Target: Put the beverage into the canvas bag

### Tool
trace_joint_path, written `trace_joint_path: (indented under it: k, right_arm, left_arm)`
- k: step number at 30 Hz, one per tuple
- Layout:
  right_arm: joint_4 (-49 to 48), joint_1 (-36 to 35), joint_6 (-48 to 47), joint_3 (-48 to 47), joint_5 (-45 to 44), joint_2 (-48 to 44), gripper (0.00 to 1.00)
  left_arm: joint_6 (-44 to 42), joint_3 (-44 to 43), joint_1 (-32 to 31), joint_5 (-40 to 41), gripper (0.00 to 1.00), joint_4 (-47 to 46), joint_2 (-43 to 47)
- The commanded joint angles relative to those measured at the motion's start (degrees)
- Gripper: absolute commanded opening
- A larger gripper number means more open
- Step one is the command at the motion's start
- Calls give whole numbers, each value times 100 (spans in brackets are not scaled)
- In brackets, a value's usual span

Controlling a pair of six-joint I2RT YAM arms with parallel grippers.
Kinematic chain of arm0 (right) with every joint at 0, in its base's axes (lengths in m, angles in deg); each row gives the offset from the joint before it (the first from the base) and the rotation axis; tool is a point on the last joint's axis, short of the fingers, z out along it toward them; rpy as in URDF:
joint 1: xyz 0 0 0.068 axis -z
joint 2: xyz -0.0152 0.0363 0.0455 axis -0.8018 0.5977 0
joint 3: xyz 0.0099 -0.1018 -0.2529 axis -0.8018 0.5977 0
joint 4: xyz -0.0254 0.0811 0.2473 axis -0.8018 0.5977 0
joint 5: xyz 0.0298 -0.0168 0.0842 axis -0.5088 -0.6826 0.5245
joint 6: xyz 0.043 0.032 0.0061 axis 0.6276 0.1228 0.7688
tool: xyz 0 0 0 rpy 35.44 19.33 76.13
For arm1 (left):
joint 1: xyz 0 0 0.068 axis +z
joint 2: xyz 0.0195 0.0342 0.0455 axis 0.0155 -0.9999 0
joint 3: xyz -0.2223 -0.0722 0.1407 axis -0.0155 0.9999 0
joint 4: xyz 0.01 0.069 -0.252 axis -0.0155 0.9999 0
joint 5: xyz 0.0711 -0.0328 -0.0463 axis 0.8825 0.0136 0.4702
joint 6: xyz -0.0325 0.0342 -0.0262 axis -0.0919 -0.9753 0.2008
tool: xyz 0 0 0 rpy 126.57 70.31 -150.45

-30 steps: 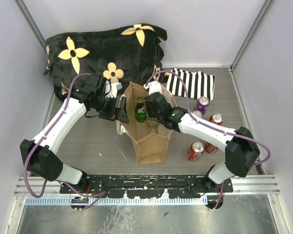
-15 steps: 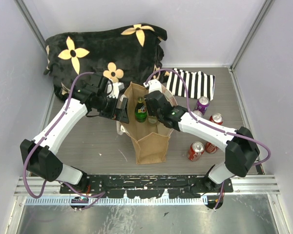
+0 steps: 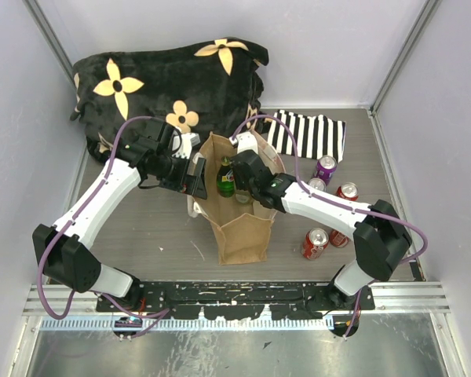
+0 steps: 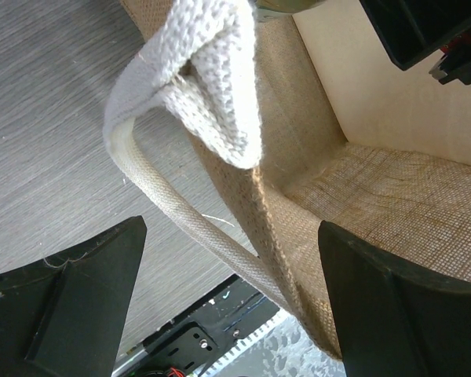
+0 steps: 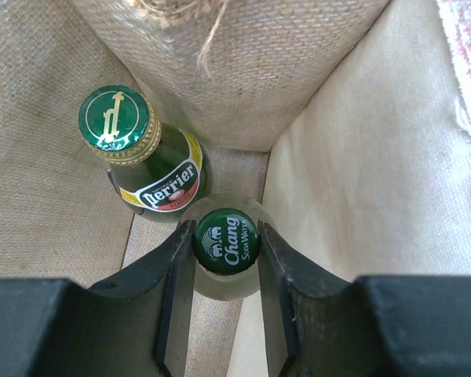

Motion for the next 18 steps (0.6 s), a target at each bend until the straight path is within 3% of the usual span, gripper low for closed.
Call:
trace_joint_path:
  k: [1,5,11,18]
  right_arm:
    - [-509,21,0,-65,-305,-134,1]
    - [-517,29,26,45,-375,-176,4]
    - [-411,38,246,205,-417,-236,37]
    - [-477,33,531,384,-562,-455,57]
  left_arm:
    - [-67,64,-19,12,98,-132,77]
    - [-142,-19,-19,-5,98,-25,23]
    - [-205,-109,-19,-10,98,47,-7]
    - [-129,-68,-16,-58,98,5,72]
